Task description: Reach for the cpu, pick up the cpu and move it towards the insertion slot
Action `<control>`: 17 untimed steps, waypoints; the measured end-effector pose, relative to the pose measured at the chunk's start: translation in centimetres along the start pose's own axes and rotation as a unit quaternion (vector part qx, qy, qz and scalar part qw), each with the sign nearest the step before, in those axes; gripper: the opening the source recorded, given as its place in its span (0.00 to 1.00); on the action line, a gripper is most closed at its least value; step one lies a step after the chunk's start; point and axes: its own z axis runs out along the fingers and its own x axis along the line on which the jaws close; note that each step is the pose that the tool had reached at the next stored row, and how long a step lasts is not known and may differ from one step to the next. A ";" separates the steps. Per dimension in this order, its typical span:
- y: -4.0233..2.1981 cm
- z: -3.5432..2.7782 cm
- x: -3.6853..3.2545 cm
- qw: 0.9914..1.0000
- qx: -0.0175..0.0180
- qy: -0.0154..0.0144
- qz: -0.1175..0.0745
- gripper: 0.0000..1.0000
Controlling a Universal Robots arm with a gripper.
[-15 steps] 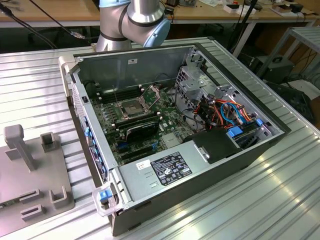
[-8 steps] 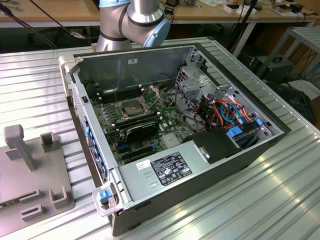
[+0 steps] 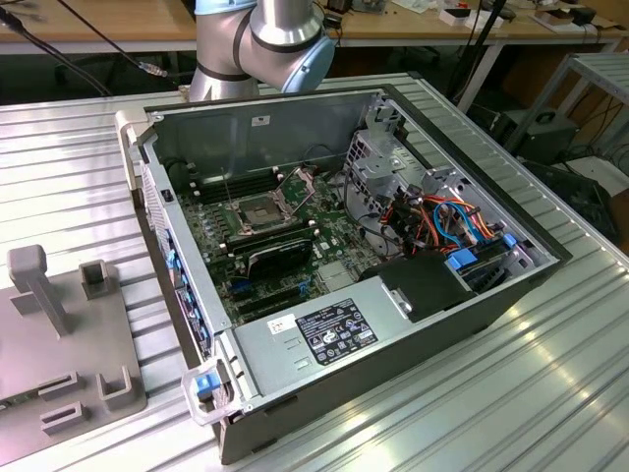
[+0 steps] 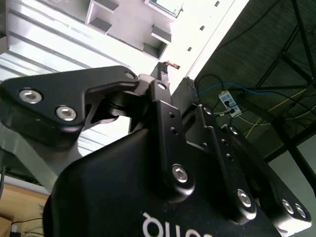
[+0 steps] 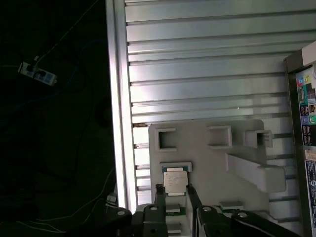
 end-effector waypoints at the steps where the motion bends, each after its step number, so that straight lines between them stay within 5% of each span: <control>1: 0.00 0.00 0.00 1.000 0.000 0.000 0.000 0.36; 2: 0.01 0.00 0.00 1.000 0.000 0.000 0.000 0.36; 3: 0.02 0.00 0.00 1.000 0.000 0.000 0.000 0.48; 7: 0.04 0.04 0.03 1.000 0.000 0.000 -0.005 0.66; 11: 0.02 0.37 0.06 1.000 0.000 0.003 -0.029 0.66; 17: -0.61 1.45 0.05 0.999 0.001 0.004 -0.033 0.66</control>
